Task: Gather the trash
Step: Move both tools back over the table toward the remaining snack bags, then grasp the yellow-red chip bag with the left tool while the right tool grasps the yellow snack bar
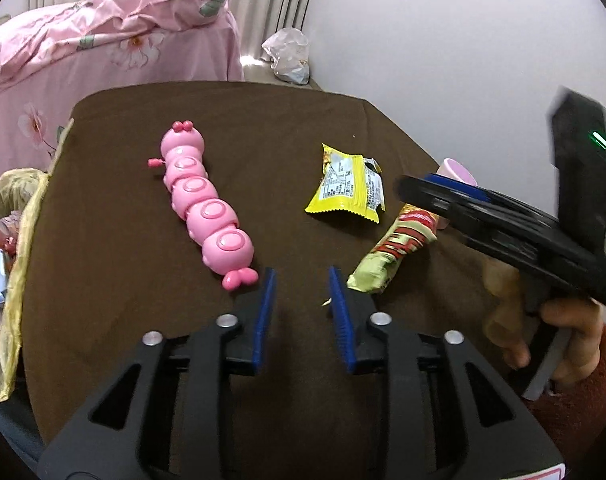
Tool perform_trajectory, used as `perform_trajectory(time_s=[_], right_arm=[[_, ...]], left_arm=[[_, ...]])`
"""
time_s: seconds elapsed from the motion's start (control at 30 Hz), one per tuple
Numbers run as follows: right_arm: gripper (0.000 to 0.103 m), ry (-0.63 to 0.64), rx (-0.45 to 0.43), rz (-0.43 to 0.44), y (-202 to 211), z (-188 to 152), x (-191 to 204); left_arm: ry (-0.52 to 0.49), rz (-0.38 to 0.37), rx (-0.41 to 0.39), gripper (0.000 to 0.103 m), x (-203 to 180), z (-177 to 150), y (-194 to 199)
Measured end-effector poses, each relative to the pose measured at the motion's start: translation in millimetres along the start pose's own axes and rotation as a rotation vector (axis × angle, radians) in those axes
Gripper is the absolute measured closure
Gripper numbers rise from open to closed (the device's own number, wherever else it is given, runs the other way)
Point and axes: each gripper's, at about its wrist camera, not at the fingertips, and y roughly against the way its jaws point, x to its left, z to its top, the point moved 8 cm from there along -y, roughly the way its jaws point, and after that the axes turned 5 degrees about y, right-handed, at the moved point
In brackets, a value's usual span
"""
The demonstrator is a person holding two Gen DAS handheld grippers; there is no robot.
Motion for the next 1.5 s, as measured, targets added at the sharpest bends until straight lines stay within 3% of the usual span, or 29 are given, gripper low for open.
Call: perform_trajectory(time_s=[0.17, 0.27, 0.37, 0.47, 0.6, 0.63, 0.67, 0.77, 0.83, 0.97, 1.07, 1.17, 1.3, 1.37, 1.43, 1.5], right_arm=[[0.053, -0.025, 0.093, -0.108, -41, 11, -8], [0.053, -0.102, 0.148, -0.100, -57, 5, -17], [0.054, -0.110, 0.148, -0.060, -60, 1, -13], [0.077, -0.042, 0.134, -0.043, -58, -2, 0], [0.086, 0.021, 0.069, 0.014, -36, 7, 13], [0.096, 0.042, 0.034, 0.016, -24, 13, 16], [0.098, 0.055, 0.009, 0.013, -16, 17, 16], [0.098, 0.083, -0.092, -0.005, 24, 30, 10], [0.098, 0.090, -0.129, -0.018, 45, 33, 3], [0.098, 0.085, -0.149, -0.024, 78, 23, -16], [0.098, 0.080, -0.131, -0.047, 93, 5, -34], [0.098, 0.043, -0.094, -0.055, 102, -23, -56], [0.098, -0.015, -0.051, -0.071, 109, -57, -82], [0.098, -0.043, -0.028, -0.069, 109, -72, -92], [0.098, -0.047, -0.015, -0.091, 109, -83, -98], [0.097, -0.041, -0.015, -0.081, 108, -89, -99]], left_arm=[[-0.010, 0.018, -0.040, 0.059, 2, -2, 15], [0.008, 0.012, -0.054, 0.056, 6, -1, 20], [0.032, -0.004, -0.055, 0.054, 12, 0, 22], [0.050, -0.017, -0.059, 0.051, 16, 1, 23], [0.046, -0.028, -0.061, 0.045, 17, 0, 25], [0.042, -0.029, -0.062, 0.043, 17, 0, 24], [0.037, -0.037, -0.066, 0.042, 16, 0, 25], [0.022, -0.069, -0.079, 0.038, 9, 0, 26], [0.003, -0.115, -0.084, 0.028, -1, 0, 27], [-0.028, -0.193, -0.050, 0.026, -21, -6, 21], [-0.061, -0.221, -0.028, 0.015, -38, -8, 13], [-0.126, -0.264, 0.037, 0.014, -64, -10, -1], [-0.233, -0.227, 0.095, 0.015, -97, -9, -25], [-0.248, -0.215, 0.136, 0.022, -109, -9, -38], [-0.252, -0.203, 0.179, 0.038, -119, -12, -48], [-0.272, -0.188, 0.192, 0.046, -129, -14, -53]])
